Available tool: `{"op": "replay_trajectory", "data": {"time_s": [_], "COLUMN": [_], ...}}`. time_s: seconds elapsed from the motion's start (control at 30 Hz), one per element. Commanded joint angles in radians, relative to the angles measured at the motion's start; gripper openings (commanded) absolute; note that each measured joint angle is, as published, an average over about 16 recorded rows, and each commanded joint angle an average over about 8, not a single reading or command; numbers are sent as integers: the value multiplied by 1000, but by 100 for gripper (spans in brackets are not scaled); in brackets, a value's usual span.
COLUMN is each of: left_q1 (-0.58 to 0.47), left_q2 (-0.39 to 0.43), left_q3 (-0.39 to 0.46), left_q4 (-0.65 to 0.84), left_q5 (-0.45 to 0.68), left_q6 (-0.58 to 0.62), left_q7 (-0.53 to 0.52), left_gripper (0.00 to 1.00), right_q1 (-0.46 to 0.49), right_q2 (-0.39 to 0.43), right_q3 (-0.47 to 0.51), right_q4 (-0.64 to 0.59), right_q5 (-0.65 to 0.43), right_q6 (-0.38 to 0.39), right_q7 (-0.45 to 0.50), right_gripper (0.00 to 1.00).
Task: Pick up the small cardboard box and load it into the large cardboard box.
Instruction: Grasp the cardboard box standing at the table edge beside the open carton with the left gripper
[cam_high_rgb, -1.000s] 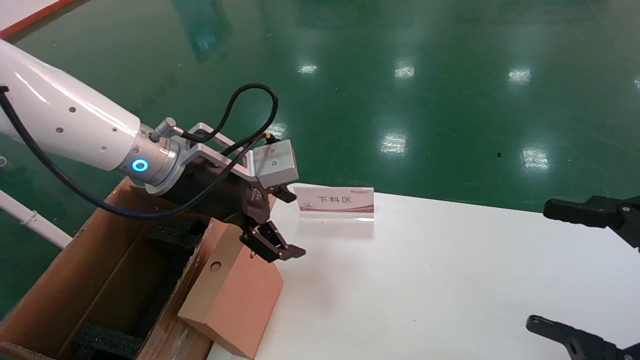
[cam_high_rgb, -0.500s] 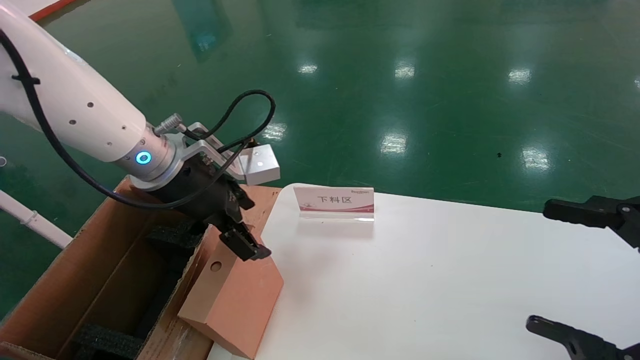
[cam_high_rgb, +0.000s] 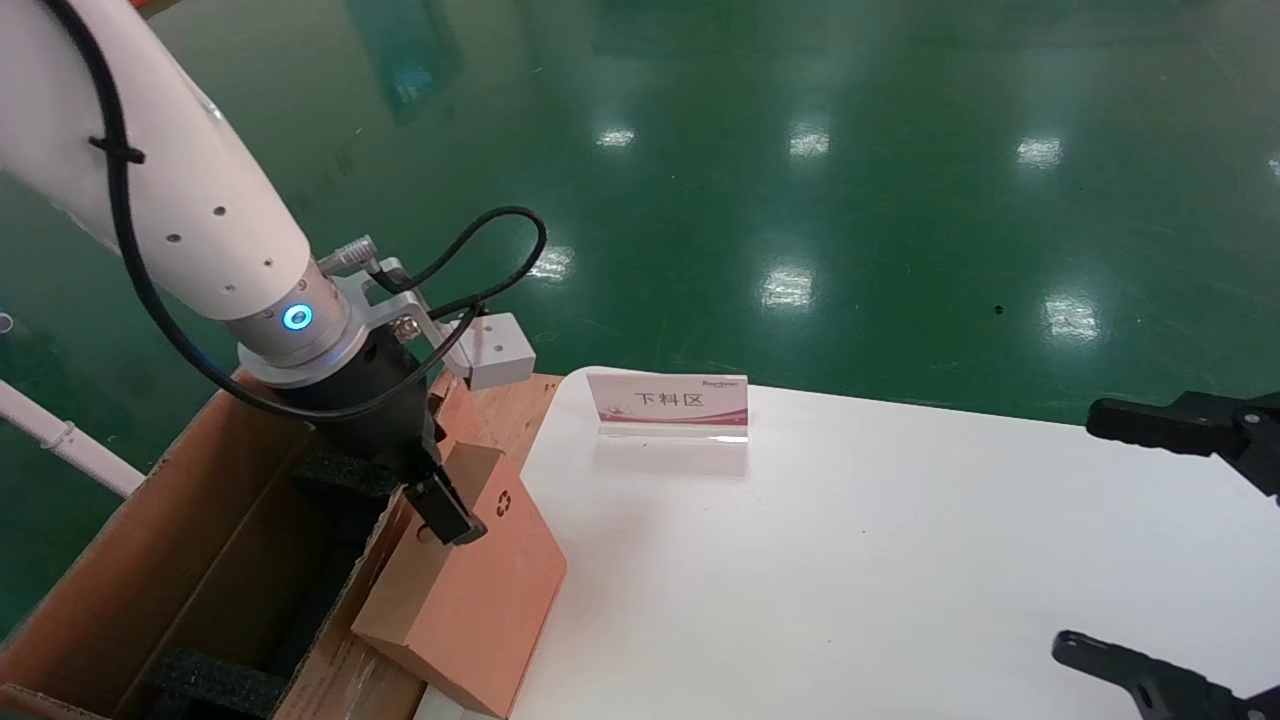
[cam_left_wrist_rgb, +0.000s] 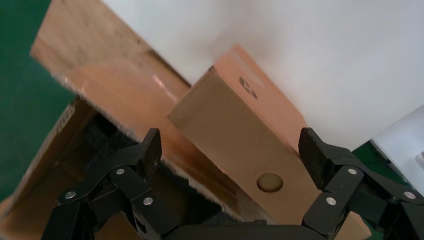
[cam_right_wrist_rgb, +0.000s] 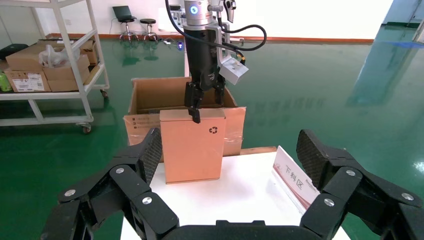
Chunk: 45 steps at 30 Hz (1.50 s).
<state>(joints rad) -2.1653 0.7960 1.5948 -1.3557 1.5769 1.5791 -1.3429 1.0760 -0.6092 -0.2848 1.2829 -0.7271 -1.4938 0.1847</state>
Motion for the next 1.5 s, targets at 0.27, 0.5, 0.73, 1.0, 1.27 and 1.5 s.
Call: {"op": "replay_trajectory", "data": {"time_s": [0.27,0.5,0.73,1.0,1.27,1.5], "left_q1": [-80,-100,-99,-82,-82,-83], "left_q2": [54,80,87,70,57,60], "left_q3": [172,247,276,281,280,279], "left_q4": [1,0,-2,-4,-3,6], "left_q5": [-58,-85,-79,-60,-74,-79], "left_q6": [-12,-30,-72,-127,-137,-137], "left_q7": [-86,-123,-140,-149,-143,-140], "left_gripper": [100,100,100,100,100,100], "right_q1": [0,0,0,0,0,0], "right_q2": [0,0,1,1,1,1], "right_q3": [-1,-1,-2,-2,-2,-2], "right_q4": [0,0,0,0,0,0], "right_q5": [0,1,1,1,2,2], "right_q6": [0,0,1,1,1,1], "right_q7": [0,-1,-1,-1,-1,-1], "right_gripper": [100,100,100,100,100,100]}}
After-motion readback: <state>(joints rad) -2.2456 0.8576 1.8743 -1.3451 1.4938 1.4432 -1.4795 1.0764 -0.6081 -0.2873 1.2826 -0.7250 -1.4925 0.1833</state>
